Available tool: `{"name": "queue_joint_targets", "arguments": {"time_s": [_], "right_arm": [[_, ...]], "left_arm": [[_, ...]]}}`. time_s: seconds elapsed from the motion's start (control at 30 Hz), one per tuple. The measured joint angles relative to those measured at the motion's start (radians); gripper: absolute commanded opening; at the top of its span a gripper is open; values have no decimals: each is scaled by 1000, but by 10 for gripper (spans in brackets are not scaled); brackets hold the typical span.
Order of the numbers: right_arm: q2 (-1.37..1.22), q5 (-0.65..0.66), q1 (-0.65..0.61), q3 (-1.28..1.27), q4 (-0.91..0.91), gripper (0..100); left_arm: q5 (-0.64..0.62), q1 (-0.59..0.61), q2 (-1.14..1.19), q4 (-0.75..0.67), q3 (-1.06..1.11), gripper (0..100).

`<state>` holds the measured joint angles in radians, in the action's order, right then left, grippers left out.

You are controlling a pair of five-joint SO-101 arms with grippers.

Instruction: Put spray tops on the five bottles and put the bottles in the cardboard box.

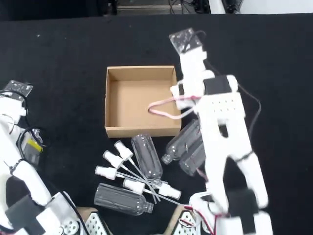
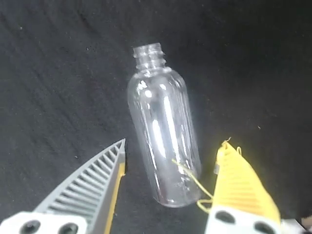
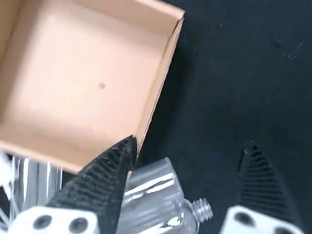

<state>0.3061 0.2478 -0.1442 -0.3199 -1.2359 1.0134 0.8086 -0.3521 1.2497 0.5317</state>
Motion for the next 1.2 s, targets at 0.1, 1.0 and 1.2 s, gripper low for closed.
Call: {"name": "queue_joint_targets", "arguments": {"time_s": [0.1,1.0,1.2], "right_arm": [[115,23,-3,-109,0,319],[578,98,-5,-448,-104,318],[618,137,-5,-448,-138,318]], "left_arm": [[0,-2,68,-29,-12,271],[0,-66,359,-41,-138,51],[32,-69,358,-43,-117,63]]}}
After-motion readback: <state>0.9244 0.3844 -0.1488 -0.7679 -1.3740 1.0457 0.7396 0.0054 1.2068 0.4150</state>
